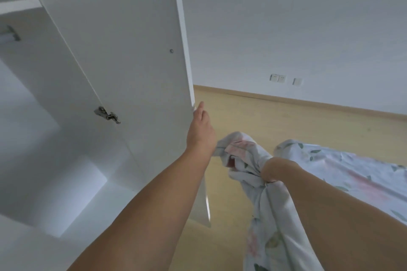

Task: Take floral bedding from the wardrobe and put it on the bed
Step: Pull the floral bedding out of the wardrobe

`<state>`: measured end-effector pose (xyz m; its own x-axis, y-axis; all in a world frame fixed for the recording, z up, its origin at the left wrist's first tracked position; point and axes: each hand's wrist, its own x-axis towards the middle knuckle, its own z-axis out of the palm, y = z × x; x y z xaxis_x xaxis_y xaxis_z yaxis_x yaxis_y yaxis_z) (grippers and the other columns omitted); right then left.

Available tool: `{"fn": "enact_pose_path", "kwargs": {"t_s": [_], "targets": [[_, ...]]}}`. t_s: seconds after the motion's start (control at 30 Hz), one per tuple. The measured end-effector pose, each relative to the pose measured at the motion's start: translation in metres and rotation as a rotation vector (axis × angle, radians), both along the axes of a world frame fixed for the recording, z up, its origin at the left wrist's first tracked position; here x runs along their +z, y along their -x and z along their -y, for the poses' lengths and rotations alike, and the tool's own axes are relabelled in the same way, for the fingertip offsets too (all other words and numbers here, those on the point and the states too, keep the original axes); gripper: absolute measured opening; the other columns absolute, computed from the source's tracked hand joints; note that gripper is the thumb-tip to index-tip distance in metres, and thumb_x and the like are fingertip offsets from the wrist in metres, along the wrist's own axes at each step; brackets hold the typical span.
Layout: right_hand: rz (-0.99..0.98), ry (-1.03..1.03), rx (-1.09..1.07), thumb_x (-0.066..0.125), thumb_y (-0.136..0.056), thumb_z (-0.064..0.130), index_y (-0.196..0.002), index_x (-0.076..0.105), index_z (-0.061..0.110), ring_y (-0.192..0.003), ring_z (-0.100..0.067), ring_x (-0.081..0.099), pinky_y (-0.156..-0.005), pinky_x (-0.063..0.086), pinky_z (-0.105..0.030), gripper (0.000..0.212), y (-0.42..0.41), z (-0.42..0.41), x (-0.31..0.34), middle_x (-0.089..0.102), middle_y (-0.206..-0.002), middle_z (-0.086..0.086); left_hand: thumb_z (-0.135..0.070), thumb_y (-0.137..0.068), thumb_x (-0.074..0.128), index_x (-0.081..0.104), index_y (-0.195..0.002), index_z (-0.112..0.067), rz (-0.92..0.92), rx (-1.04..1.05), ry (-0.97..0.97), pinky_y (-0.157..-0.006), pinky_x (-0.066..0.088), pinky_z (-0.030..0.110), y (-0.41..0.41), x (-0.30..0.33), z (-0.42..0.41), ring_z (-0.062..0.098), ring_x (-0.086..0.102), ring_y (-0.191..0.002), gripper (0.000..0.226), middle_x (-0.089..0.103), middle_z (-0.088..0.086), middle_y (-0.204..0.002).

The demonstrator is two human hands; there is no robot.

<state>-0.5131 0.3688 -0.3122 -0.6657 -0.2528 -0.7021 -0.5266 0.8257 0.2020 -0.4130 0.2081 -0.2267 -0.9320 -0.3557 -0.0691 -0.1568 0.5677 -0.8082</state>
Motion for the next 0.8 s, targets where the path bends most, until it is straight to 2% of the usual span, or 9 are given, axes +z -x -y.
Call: {"fn": "enact_pose_path", "kwargs": {"t_s": [0.07, 0.1, 0.17, 0.23, 0.37, 0.5, 0.6, 0.73, 0.8], "targets": [[0.000, -0.024, 0.021, 0.044, -0.090, 0.027, -0.136, 0.042, 0.009, -0.109, -0.027, 0.050, -0.096, 0.043, -0.037, 0.050, -0.004, 0.008, -0.005, 0.049, -0.133, -0.012, -0.021, -0.094, 0.038, 0.065, -0.113, -0.015, -0.003, 0.014, -0.077, -0.100, 0.030, 0.053, -0.003, 0.006, -0.001, 0.033, 0.041, -0.112, 0.034, 0.060, 0.013, -0.115], [0.006, -0.039, 0.030, 0.044, -0.090, 0.028, -0.137, 0.041, 0.010, -0.113, -0.028, 0.050, -0.097, 0.042, -0.037, 0.051, -0.007, 0.013, -0.007, 0.047, -0.135, -0.012, -0.017, -0.092, 0.040, 0.066, -0.107, -0.017, -0.019, 0.026, -0.104, -0.087, 0.034, 0.046, -0.007, 0.009, 0.000, 0.031, 0.043, -0.104, 0.031, 0.062, 0.010, -0.107], [0.015, -0.074, 0.089, 0.045, -0.089, 0.031, -0.137, 0.041, 0.010, -0.119, -0.029, 0.050, -0.100, 0.042, -0.038, 0.052, -0.015, 0.025, -0.007, 0.047, -0.136, -0.012, -0.010, -0.087, 0.043, 0.066, -0.095, -0.020, -0.046, 0.102, -0.145, -0.070, 0.031, 0.038, -0.019, 0.012, 0.002, 0.026, 0.046, -0.089, 0.026, 0.062, 0.005, -0.087], [0.005, -0.089, 0.186, 0.048, -0.089, 0.035, -0.139, 0.041, 0.011, -0.123, -0.030, 0.049, -0.103, 0.041, -0.041, 0.056, -0.025, 0.039, -0.008, 0.046, -0.139, -0.011, -0.005, -0.079, 0.044, 0.064, -0.088, -0.021, -0.016, 0.227, -0.137, -0.067, 0.028, 0.035, -0.036, 0.013, 0.008, 0.021, 0.049, -0.079, 0.027, 0.058, 0.003, -0.074], [0.084, -0.112, 0.338, 0.049, -0.094, 0.038, -0.140, 0.042, 0.006, -0.130, -0.032, 0.043, -0.109, 0.035, -0.042, 0.056, -0.049, 0.073, -0.007, 0.041, -0.145, -0.014, -0.010, -0.063, 0.042, 0.061, -0.107, -0.027, 0.117, 0.379, -0.056, -0.084, 0.035, 0.036, -0.078, 0.009, 0.036, 0.017, 0.051, -0.095, 0.051, 0.058, -0.009, -0.105], [0.124, -0.161, 0.459, 0.052, -0.096, 0.037, -0.141, 0.041, 0.002, -0.134, -0.032, 0.039, -0.112, 0.032, -0.041, 0.058, -0.090, 0.119, -0.006, 0.038, -0.148, -0.016, -0.009, -0.069, 0.036, 0.060, -0.095, -0.016, 0.017, 0.549, -0.060, -0.065, 0.032, 0.040, -0.124, 0.007, 0.060, 0.025, 0.040, -0.073, 0.035, 0.047, 0.010, -0.084], [0.096, -0.152, 0.554, 0.057, -0.092, 0.042, -0.143, 0.041, 0.005, -0.133, -0.032, 0.040, -0.112, 0.033, -0.042, 0.065, -0.121, 0.149, 0.000, 0.037, -0.148, -0.015, -0.020, -0.087, 0.038, 0.058, -0.112, -0.010, -0.064, 0.627, -0.047, -0.080, 0.036, 0.049, -0.161, -0.002, 0.084, 0.035, 0.042, -0.092, 0.033, 0.048, 0.020, -0.106], [0.081, -0.259, 0.682, 0.051, -0.093, 0.049, -0.137, 0.048, 0.006, -0.126, -0.032, 0.048, -0.105, 0.038, -0.041, 0.062, -0.168, 0.175, 0.013, 0.046, -0.142, -0.014, -0.033, -0.092, 0.041, 0.051, -0.128, -0.007, -0.085, 0.715, -0.024, -0.095, 0.034, 0.059, -0.225, -0.005, 0.111, 0.047, 0.036, -0.115, 0.045, 0.040, 0.028, -0.129], [0.040, -0.281, 0.778, 0.054, -0.090, 0.049, -0.129, 0.056, 0.009, -0.111, -0.030, 0.055, -0.097, 0.042, -0.040, 0.056, -0.193, 0.183, 0.021, 0.055, -0.133, -0.012, -0.032, -0.093, 0.043, 0.046, -0.133, -0.004, -0.103, 0.764, -0.027, -0.097, 0.032, 0.066, -0.256, -0.005, 0.126, 0.052, 0.028, -0.126, 0.049, 0.034, 0.032, -0.138]]}}
